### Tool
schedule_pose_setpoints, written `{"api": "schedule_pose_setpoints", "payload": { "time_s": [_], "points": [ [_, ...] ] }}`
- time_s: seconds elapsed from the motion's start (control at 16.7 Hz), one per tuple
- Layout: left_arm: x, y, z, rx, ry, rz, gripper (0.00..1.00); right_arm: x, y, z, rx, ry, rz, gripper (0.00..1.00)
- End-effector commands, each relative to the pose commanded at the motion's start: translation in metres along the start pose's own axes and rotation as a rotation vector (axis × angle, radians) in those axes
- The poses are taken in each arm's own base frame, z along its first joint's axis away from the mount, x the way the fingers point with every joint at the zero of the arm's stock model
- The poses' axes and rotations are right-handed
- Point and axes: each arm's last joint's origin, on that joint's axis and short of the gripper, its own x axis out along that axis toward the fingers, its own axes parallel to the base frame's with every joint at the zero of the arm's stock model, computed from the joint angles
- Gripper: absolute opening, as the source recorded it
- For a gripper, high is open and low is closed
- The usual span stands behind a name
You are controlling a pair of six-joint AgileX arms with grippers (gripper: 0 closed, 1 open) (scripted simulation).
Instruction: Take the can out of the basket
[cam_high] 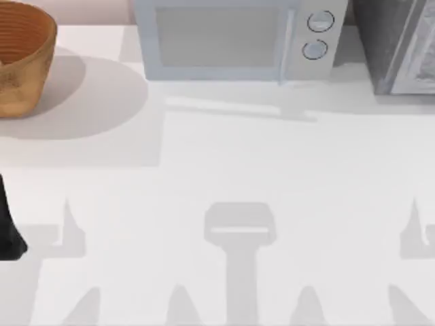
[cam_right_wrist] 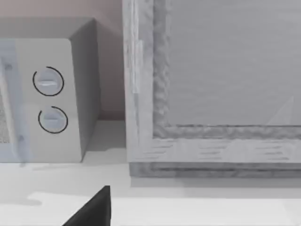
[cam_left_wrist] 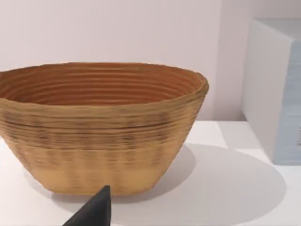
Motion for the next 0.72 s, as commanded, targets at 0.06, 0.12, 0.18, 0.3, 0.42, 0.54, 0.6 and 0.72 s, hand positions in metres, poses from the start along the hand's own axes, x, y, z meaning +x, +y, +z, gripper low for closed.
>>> {"api": "schedule_pose_setpoints", "payload": {
  "time_s": [0.06, 0.12, 0.18, 0.3, 0.42, 0.54, 0.6, 0.72],
  "points": [
    [0.0, 0.0, 0.0, 0.0, 0.0, 0.0, 1.0, 0.0, 0.0, 0.0, 0.0, 0.0, 0.0, 1.0],
    [0.0, 0.0, 0.0, 0.0, 0.0, 0.0, 1.0, 0.0, 0.0, 0.0, 0.0, 0.0, 0.0, 1.0],
    [0.0, 0.0, 0.002, -0.001, 0.006, 0.001, 1.0, 0.0, 0.0, 0.0, 0.0, 0.0, 0.0, 1.0],
    [0.001, 0.001, 0.01, -0.007, 0.036, 0.003, 1.0, 0.0, 0.0, 0.0, 0.0, 0.0, 0.0, 1.0],
    [0.004, 0.001, 0.025, -0.014, 0.095, 0.004, 1.0, 0.0, 0.0, 0.0, 0.0, 0.0, 0.0, 1.0],
    [0.011, 0.002, 0.045, -0.02, 0.176, 0.003, 1.0, 0.0, 0.0, 0.0, 0.0, 0.0, 0.0, 1.0],
    [0.017, 0.002, 0.057, -0.022, 0.223, 0.001, 1.0, 0.0, 0.0, 0.0, 0.0, 0.0, 0.0, 1.0],
    [0.035, 0.004, 0.085, -0.025, 0.32, -0.003, 1.0, 0.0, 0.0, 0.0, 0.0, 0.0, 0.0, 1.0]
  ]
}}
